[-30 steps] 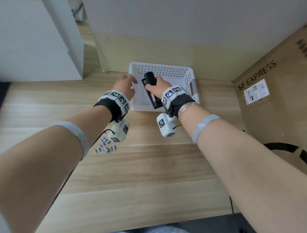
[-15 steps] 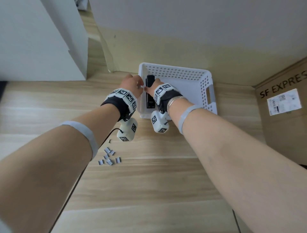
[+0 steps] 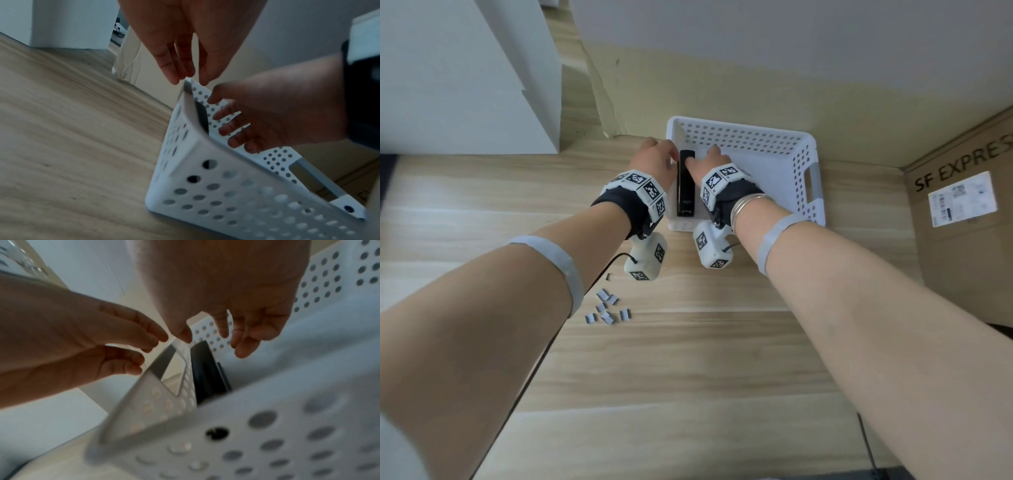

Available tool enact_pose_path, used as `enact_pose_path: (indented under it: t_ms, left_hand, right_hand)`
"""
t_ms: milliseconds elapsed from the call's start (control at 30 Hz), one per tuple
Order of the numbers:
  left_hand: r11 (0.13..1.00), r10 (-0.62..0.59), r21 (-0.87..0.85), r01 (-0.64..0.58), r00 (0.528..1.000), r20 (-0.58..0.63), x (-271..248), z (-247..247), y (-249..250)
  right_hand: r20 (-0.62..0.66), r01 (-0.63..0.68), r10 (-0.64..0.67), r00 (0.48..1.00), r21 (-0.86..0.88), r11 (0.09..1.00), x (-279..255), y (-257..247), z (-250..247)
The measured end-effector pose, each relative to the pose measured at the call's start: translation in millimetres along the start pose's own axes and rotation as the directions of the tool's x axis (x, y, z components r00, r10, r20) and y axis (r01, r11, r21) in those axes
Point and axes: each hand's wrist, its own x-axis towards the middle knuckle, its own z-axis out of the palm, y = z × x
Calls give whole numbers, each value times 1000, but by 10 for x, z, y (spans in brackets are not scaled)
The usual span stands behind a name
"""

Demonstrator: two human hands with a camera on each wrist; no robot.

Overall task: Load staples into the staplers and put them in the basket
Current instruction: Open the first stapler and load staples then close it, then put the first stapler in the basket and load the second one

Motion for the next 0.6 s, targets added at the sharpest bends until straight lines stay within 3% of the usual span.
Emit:
enact_pose_path:
  t_ms: [300, 600]
  left_hand:
    - [992, 109, 49, -113, 991, 74, -480, 175, 488]
    - [983, 167, 33, -179, 957, 238, -1183, 747, 646]
  right_hand:
    - [-147, 27, -35, 989, -61, 998, -568, 622, -368]
    - [-259, -191, 166, 951, -73, 979, -1123, 1714, -276]
